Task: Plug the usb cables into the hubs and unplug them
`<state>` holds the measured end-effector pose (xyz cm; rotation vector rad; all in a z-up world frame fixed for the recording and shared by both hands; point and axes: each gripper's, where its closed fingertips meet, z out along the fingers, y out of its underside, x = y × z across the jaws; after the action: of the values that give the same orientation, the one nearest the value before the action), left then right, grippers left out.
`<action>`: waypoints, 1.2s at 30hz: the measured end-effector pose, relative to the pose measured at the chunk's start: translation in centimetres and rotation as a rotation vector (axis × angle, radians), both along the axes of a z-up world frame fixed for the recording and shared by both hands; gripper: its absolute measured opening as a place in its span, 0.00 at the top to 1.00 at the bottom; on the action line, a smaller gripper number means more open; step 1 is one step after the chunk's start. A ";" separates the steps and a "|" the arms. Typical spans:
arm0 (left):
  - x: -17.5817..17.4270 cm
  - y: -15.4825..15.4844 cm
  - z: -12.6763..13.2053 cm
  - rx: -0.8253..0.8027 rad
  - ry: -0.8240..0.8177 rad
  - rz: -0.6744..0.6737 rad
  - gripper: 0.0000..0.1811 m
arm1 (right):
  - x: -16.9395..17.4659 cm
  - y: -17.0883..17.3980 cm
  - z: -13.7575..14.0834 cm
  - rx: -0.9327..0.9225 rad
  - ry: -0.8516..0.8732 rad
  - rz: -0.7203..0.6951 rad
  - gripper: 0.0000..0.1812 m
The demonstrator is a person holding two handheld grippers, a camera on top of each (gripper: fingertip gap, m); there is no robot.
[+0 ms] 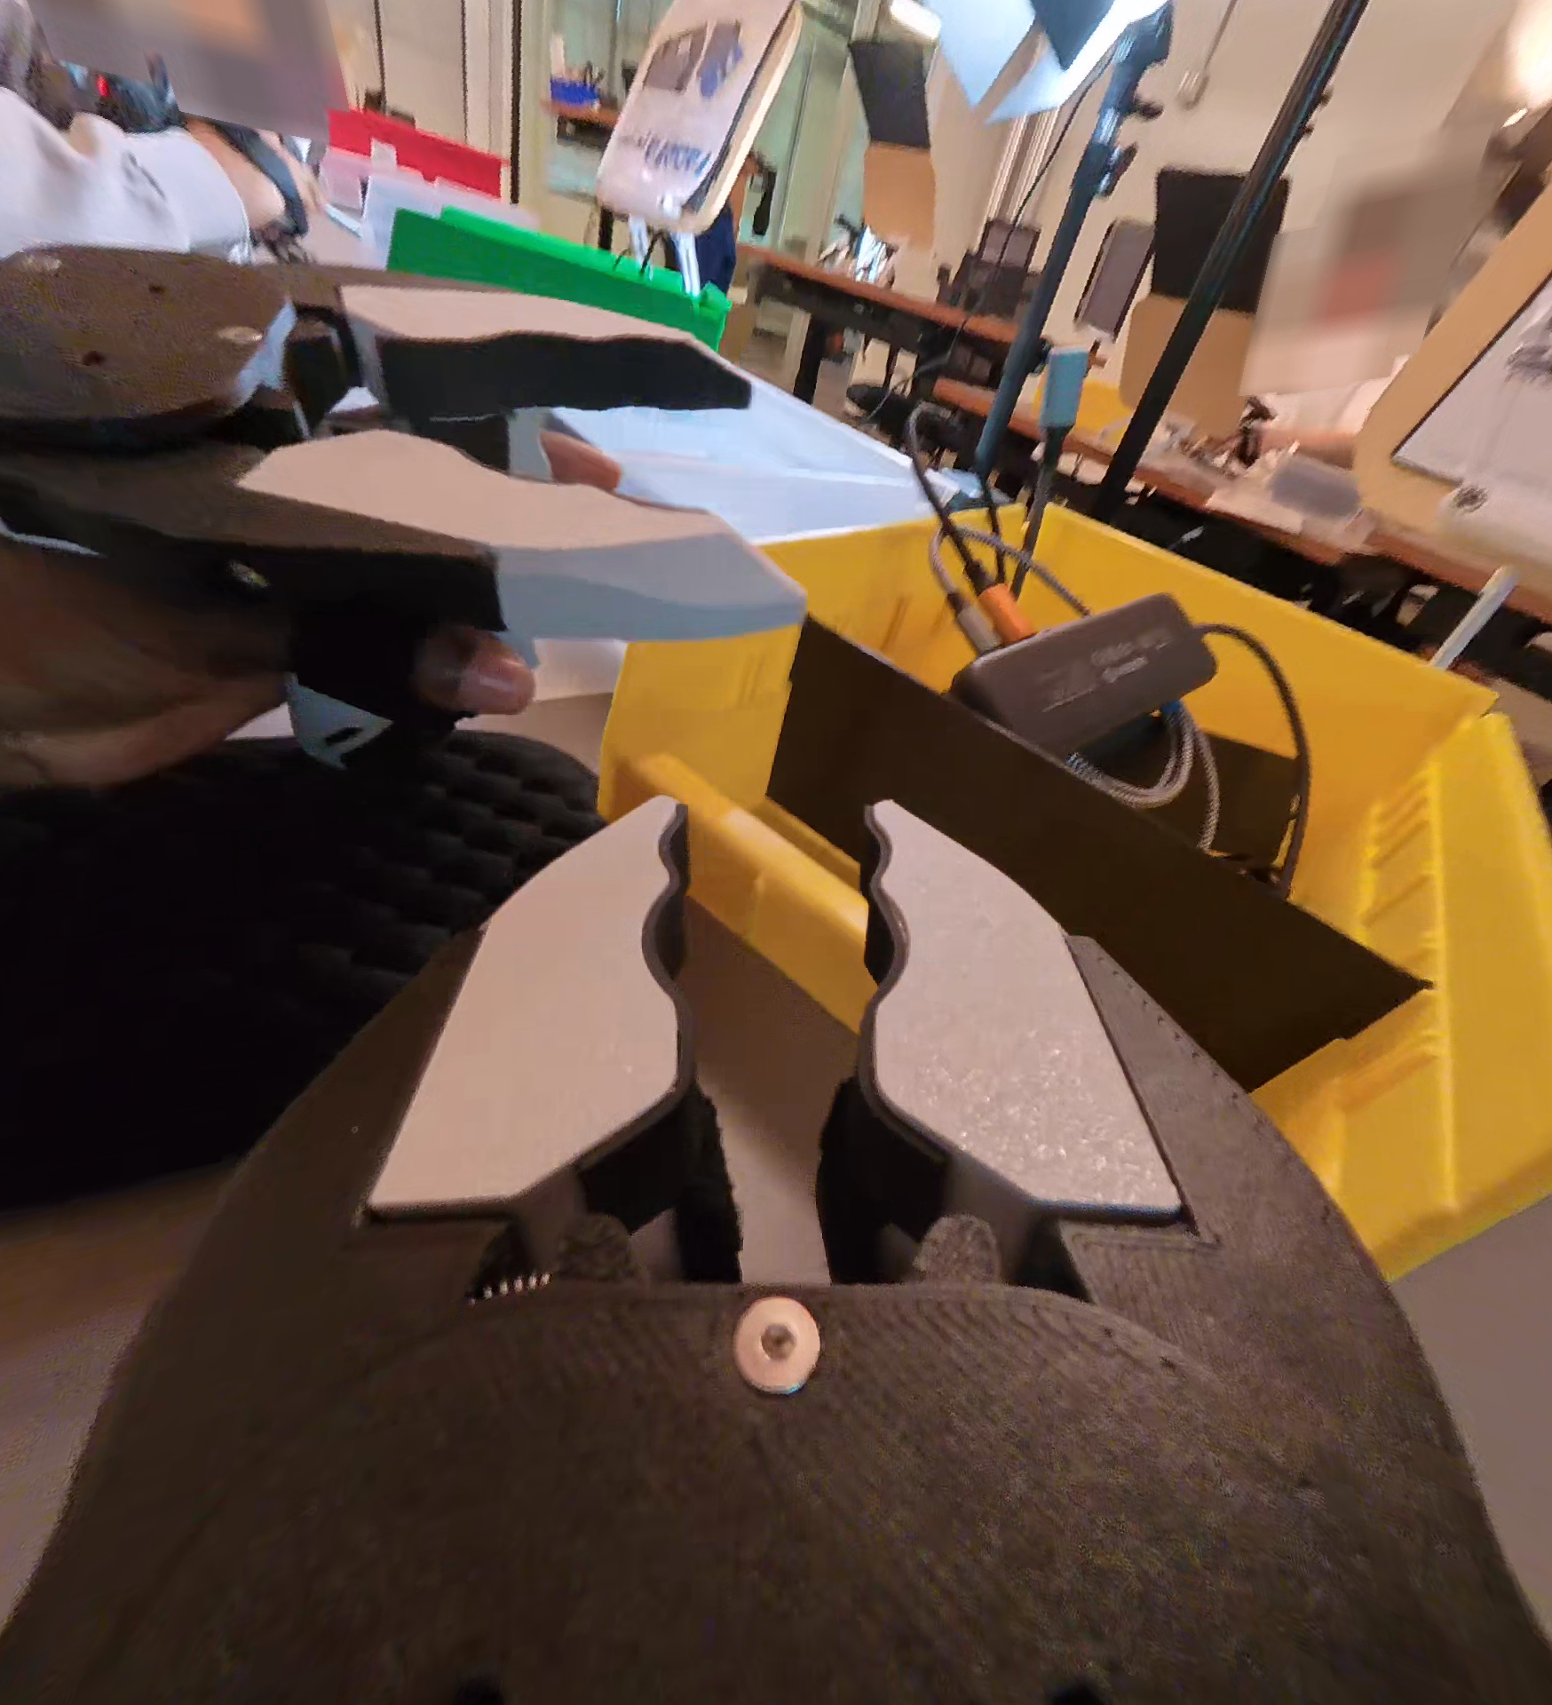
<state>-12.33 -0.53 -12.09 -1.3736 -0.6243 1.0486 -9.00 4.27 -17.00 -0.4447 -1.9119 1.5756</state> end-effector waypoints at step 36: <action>3.1 -32.9 -1.3 -0.184 -0.454 0.489 0.53 | 7.8 -12.4 1.7 -0.059 -0.085 0.419 0.58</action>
<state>-9.19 -33.38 -13.41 -1.6842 -1.2715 1.2032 -1.22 -8.17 -15.32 -0.1381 -2.1272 1.9052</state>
